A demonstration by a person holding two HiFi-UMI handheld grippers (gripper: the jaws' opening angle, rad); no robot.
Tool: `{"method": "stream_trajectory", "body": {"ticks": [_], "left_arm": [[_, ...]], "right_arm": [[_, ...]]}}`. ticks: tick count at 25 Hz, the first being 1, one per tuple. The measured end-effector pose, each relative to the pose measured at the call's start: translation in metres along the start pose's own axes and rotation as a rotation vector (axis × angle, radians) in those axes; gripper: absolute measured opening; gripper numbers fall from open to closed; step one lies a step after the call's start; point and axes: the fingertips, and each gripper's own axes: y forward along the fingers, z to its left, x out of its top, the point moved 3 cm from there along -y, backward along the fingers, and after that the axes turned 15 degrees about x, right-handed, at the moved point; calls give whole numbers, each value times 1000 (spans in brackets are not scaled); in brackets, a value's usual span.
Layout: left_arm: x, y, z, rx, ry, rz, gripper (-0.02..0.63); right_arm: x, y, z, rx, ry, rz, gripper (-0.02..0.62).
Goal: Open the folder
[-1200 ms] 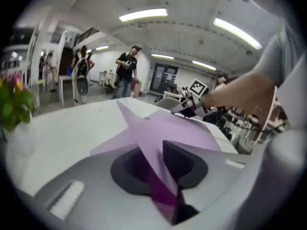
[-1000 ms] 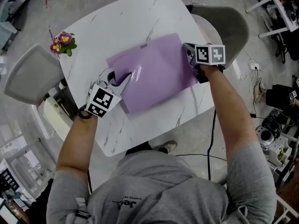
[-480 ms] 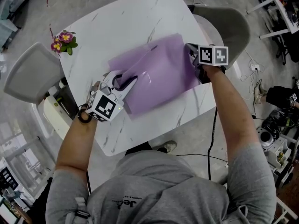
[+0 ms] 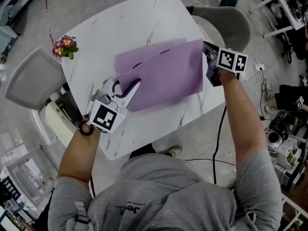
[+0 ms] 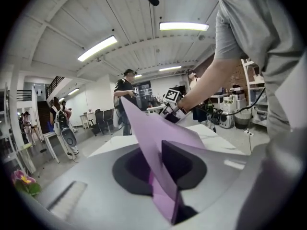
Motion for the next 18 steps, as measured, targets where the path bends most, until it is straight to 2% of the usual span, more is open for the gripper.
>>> {"method": "stream_trajectory", "body": {"ticks": [4, 11, 14, 18], "left_arm": [[22, -7, -19, 76, 5, 19, 101], [43, -25, -35, 302, 43, 18, 89], [52, -36, -69, 282, 123, 26, 86], [62, -46, -129, 166, 275, -4, 81]], "right_arm": [[12, -45, 13, -3, 2, -100, 3], [19, -133, 37, -29, 4, -233, 3], [15, -168, 52, -32, -4, -269, 3], [-1, -209, 69, -37, -9, -302, 3]]}}
